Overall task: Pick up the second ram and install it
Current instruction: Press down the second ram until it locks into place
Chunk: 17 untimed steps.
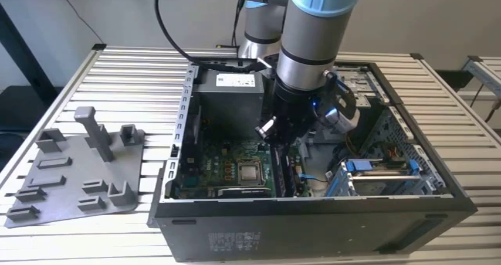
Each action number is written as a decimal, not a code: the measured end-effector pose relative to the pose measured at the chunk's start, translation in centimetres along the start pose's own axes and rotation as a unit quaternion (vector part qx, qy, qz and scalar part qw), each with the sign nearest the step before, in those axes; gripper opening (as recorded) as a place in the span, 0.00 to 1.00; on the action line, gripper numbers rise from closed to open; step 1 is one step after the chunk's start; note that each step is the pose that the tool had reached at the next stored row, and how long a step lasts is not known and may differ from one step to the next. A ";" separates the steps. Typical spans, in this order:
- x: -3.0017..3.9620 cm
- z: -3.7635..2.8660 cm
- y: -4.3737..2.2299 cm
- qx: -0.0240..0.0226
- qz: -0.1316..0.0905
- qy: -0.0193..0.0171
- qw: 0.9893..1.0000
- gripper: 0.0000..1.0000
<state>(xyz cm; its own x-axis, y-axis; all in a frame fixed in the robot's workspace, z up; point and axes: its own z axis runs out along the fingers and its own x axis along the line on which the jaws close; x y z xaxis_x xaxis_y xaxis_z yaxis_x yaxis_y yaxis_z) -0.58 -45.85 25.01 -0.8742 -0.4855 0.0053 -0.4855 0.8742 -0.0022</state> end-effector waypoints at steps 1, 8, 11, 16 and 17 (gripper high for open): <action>0.00 0.00 0.00 0.000 -0.009 0.000 1.000 0.11; 0.00 0.01 0.00 0.000 -0.073 0.000 0.997 0.11; 0.00 0.01 0.00 0.001 -0.100 0.000 0.995 0.11; 0.00 0.01 0.00 0.001 -0.144 -0.001 0.990 0.11; 0.00 0.01 0.00 0.001 -0.152 -0.001 0.988 0.11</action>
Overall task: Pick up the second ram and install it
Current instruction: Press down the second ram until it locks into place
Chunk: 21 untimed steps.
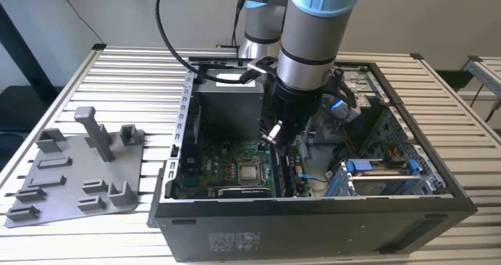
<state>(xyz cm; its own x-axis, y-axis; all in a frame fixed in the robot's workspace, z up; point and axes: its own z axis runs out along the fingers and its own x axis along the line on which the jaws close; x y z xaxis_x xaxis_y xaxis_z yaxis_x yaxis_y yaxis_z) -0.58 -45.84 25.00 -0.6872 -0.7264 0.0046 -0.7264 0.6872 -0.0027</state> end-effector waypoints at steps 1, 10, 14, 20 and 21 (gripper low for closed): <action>0.00 0.00 0.00 0.000 -0.008 0.000 1.000 0.11; 0.00 0.05 0.00 0.001 -0.078 -0.001 0.997 0.11; 0.00 0.06 0.00 0.001 -0.090 -0.001 0.996 0.11; 0.00 0.07 0.00 0.001 -0.093 -0.001 0.996 0.11; 0.00 0.06 0.00 0.001 -0.096 -0.001 0.995 0.11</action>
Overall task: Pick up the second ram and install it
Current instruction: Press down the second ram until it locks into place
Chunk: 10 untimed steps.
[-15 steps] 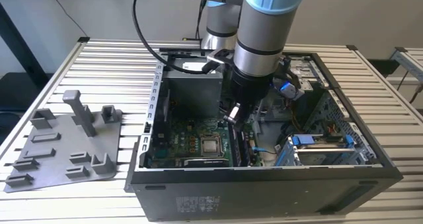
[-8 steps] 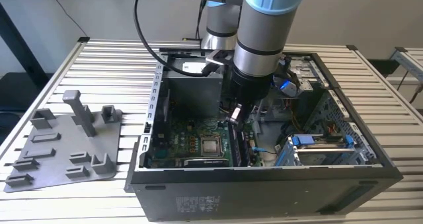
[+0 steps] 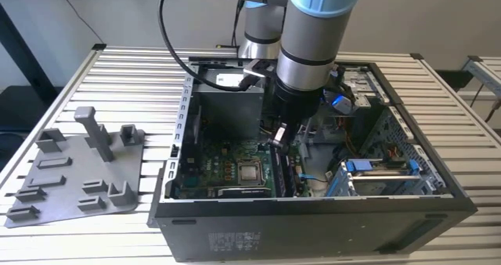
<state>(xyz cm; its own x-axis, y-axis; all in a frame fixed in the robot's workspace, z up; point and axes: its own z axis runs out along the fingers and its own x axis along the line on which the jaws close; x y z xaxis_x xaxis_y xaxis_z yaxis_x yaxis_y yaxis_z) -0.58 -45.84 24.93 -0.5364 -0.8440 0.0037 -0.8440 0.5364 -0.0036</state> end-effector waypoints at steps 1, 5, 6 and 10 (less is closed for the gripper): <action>0.00 0.00 0.00 0.000 -0.003 0.000 1.000 0.11; 0.00 0.04 0.00 0.000 -0.019 0.000 1.000 0.11; 0.00 0.06 0.00 0.000 -0.024 0.000 1.000 0.11; 0.00 0.12 0.00 0.000 -0.055 0.000 0.998 0.11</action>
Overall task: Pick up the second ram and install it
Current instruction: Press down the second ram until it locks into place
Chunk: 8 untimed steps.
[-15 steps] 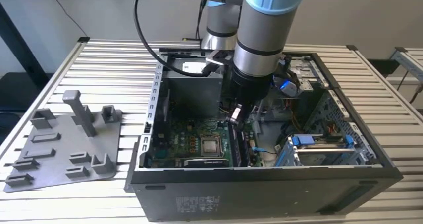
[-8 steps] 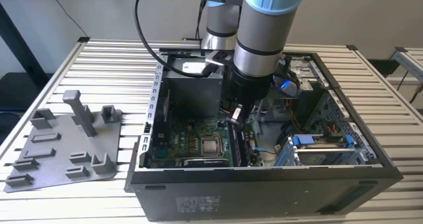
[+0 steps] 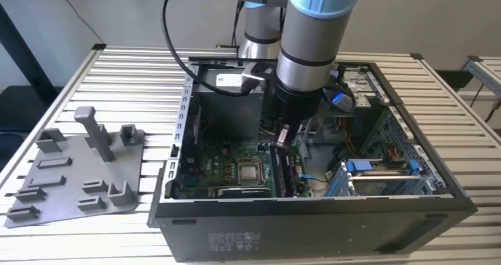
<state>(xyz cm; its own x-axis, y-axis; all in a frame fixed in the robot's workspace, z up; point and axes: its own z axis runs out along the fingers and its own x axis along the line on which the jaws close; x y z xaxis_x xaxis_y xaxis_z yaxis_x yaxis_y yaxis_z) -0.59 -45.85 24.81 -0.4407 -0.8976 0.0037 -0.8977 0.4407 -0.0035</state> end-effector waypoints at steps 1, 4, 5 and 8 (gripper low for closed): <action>0.00 0.00 0.00 0.000 -0.009 0.000 1.000 0.11; 0.00 0.03 0.00 0.000 -0.036 0.000 0.999 0.11; 0.00 0.03 0.00 0.000 -0.046 0.000 0.999 0.11; 0.00 0.04 0.00 0.000 -0.052 0.000 0.999 0.11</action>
<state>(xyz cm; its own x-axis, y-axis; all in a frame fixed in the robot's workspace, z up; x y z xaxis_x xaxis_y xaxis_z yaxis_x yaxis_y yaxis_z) -0.58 -45.84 24.77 -0.3443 -0.9388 0.0043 -0.9389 0.3443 -0.0036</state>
